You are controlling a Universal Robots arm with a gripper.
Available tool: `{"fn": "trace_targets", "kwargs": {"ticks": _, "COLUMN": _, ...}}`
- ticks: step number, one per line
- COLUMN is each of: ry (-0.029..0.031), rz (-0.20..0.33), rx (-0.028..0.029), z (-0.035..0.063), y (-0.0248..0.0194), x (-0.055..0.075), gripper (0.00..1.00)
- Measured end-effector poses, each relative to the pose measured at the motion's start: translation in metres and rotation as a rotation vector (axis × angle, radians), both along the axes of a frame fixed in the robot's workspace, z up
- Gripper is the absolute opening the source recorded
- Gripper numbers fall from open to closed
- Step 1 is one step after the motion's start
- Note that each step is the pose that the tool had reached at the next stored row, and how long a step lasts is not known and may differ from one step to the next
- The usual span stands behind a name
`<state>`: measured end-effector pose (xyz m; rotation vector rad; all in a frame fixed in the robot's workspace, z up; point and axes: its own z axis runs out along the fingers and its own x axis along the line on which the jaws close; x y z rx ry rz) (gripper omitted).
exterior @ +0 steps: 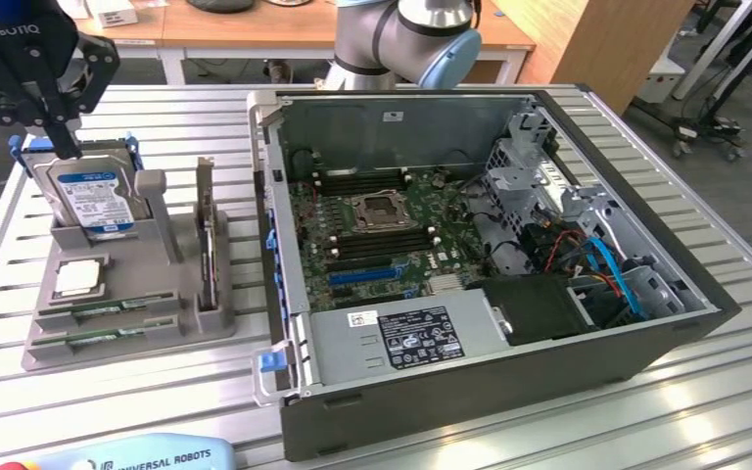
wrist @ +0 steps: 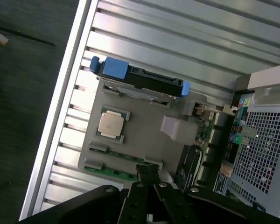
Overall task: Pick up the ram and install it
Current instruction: 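Pick up the ram and move it above insertion slot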
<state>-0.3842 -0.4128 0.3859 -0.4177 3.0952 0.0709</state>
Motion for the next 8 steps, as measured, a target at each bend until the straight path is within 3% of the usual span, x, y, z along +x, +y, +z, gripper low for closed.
{"fn": "trace_targets", "kwargs": {"ticks": 8, "ry": 0.0001, "rz": 0.142, "rx": -0.0009, "z": 0.0, "y": 0.0, "x": 0.0, "gripper": 0.1}}
